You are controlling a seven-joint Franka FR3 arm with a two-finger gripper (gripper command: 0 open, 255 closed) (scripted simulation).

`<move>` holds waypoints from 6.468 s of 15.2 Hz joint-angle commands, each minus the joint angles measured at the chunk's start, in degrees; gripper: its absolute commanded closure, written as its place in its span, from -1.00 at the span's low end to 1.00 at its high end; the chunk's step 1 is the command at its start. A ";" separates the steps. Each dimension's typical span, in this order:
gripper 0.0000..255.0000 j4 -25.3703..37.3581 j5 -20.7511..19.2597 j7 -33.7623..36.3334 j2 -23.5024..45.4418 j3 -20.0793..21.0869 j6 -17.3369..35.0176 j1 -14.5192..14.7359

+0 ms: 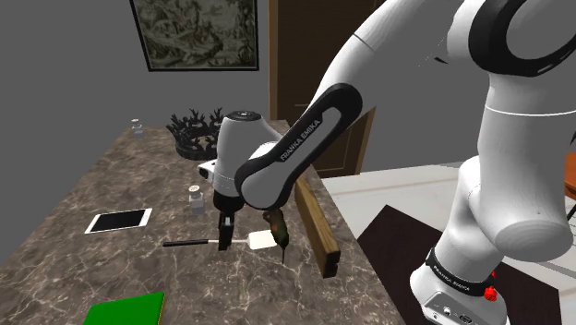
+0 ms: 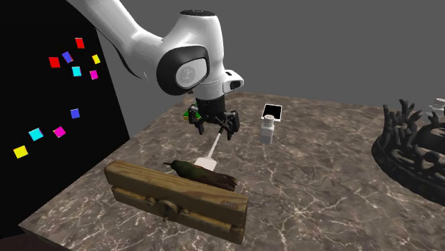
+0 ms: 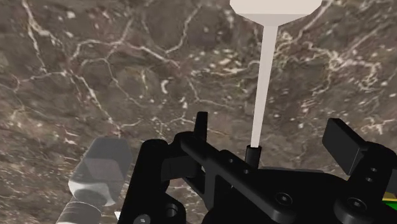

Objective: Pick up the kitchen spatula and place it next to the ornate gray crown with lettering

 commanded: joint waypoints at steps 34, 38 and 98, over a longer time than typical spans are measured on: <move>1.00 2.62 0.71 0.22 -6.43 0.26 -8.95 -0.29; 1.00 3.67 0.91 0.27 -8.33 0.28 -11.88 -0.39; 1.00 34.54 9.68 -38.13 4.08 -16.53 -36.10 -20.56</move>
